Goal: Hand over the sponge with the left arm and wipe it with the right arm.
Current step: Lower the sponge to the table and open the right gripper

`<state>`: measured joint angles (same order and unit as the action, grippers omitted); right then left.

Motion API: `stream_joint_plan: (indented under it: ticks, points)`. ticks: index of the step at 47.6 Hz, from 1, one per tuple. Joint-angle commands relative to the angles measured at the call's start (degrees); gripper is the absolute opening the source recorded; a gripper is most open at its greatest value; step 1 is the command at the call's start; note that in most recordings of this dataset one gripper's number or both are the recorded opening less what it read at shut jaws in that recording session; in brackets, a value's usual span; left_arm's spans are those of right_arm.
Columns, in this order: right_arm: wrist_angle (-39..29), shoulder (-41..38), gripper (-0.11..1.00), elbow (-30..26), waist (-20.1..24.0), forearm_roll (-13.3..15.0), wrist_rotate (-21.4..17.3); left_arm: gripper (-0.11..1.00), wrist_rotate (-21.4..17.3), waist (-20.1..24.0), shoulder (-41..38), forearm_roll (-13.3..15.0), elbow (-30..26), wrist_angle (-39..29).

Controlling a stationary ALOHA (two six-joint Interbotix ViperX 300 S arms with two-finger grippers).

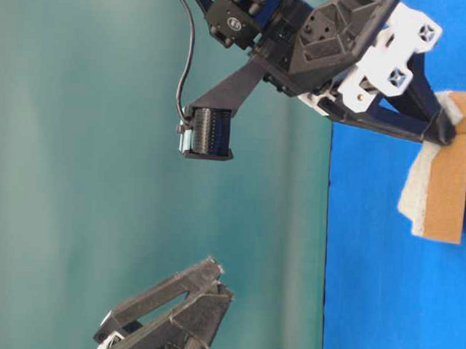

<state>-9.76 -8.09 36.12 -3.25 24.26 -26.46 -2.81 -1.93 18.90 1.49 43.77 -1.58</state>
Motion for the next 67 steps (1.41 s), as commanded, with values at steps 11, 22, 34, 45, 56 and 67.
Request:
stream_joint_plan:
  ticks: [11, 22, 34, 45, 56, 67]
  points:
    - [0.00, 2.20, 0.26, -0.44, 0.70, -0.09, 0.00, 0.81, 0.00, -0.18, 0.88, 0.00, 0.18, 0.44]
    - [-0.18, 2.72, 0.64, -0.44, 1.49, 0.35, 0.97, 0.81, 0.00, -0.18, 0.88, 0.00, 0.26, 0.44]
    - [-0.70, 6.06, 0.72, -0.35, 1.76, 0.35, 0.79, 0.81, 0.09, -0.18, 0.88, 0.00, 0.26, 0.44]
    - [-6.94, 13.45, 0.72, -0.62, 2.20, 0.35, 0.79, 0.81, 0.00, -0.18, 0.97, 0.00, 0.26, 0.35]
    - [-10.99, 20.30, 0.72, 0.35, 3.43, 0.35, 0.79, 0.81, 0.00, -0.18, 0.97, 0.00, 0.26, 0.53]
    - [-10.90, 21.80, 0.72, 1.41, 4.75, 0.35, 0.18, 0.81, 0.09, -0.18, 0.97, 0.00, 0.26, 0.35]
